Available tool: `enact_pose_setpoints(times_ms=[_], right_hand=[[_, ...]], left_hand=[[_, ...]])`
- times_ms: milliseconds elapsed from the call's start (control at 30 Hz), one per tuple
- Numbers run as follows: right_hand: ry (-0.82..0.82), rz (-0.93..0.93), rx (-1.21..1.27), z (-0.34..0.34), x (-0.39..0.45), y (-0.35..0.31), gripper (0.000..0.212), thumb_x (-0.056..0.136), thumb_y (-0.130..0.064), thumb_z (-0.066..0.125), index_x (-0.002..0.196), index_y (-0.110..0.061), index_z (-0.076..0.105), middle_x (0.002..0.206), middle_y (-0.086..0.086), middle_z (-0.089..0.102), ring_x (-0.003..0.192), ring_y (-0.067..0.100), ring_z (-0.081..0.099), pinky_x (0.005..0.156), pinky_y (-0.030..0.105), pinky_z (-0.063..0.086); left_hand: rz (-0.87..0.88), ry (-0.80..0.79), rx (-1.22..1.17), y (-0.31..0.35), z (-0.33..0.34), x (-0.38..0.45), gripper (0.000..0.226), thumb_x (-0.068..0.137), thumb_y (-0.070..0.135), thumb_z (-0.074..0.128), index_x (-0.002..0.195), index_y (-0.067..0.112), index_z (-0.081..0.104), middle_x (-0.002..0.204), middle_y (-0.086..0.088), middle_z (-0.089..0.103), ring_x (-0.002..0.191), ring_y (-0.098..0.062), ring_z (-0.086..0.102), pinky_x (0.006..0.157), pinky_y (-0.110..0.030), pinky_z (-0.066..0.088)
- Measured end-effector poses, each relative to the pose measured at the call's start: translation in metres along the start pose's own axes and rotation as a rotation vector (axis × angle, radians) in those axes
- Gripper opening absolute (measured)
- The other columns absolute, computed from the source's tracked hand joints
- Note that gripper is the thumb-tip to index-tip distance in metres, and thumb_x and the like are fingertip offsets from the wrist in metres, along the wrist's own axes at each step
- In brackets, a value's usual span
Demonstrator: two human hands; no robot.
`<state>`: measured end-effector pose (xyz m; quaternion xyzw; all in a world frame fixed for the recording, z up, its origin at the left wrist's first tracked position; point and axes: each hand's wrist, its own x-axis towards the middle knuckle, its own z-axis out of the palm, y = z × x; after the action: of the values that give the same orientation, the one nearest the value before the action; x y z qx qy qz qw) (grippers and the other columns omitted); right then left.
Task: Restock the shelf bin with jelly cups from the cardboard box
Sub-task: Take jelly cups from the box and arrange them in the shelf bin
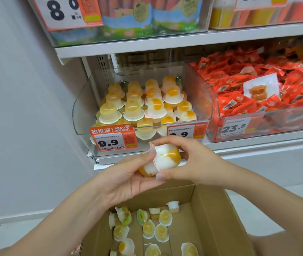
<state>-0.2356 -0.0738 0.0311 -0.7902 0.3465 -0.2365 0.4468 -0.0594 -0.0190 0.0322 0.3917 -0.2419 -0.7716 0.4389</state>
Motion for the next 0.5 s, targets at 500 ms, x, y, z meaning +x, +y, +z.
enact_pose_setpoints(times_ms=[500], right_hand=[[0.312,0.041,-0.578,-0.080,0.057,-0.039,0.061,0.066,-0.038,0.082,0.121,-0.025,0.059,0.117,-0.008,0.059,0.104,0.010,0.054,0.077,0.016,0.037]], left_hand=[[0.018,0.391,0.913,0.034,-0.028,-0.002,0.050,0.077,0.059,0.066,0.110,0.021,0.062,0.114,0.002,0.065,0.098,-0.014,0.068,0.086,-0.035,0.056]])
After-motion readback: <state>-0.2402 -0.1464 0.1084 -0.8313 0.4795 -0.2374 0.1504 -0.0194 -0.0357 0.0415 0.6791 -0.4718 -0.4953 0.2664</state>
